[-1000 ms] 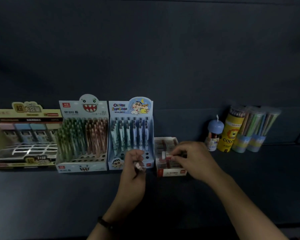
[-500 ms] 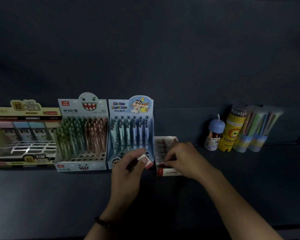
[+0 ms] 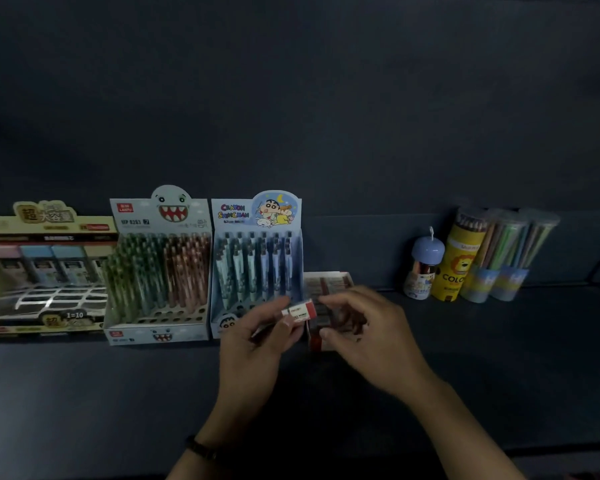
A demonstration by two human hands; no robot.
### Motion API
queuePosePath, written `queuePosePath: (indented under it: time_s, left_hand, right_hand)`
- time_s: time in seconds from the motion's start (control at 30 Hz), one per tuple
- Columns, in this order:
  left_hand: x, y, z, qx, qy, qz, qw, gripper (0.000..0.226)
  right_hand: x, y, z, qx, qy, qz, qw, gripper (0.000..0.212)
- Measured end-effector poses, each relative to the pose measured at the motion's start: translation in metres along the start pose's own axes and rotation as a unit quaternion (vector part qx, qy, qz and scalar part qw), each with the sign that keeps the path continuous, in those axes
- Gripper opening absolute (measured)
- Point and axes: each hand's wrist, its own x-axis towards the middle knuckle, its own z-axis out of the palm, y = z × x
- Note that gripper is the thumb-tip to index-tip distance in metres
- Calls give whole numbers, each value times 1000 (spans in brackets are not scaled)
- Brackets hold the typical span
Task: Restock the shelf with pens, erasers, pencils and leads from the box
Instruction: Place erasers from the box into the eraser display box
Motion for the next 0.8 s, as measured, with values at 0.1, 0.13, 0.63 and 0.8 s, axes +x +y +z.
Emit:
queuePosePath:
  time_s: [0.1, 0.13, 0.63, 0.8]
  left_hand:
    - [-4, 2, 5, 26, -12, 12, 1000, 22]
    - [-4, 1, 6, 32, -18, 16, 999, 21]
    - [-8, -17, 15, 594, -91, 260, 756, 40]
    - [-10, -26, 14, 688, -63, 230, 686, 51]
  right_hand:
    - [-3, -1, 3, 17, 8, -18, 1000, 47]
    - [-4, 0, 4, 11, 19, -37, 999, 46]
    - [19, 32, -36, -90, 19, 31, 995, 10]
    - [22, 40, -32, -136, -71, 91, 984, 5]
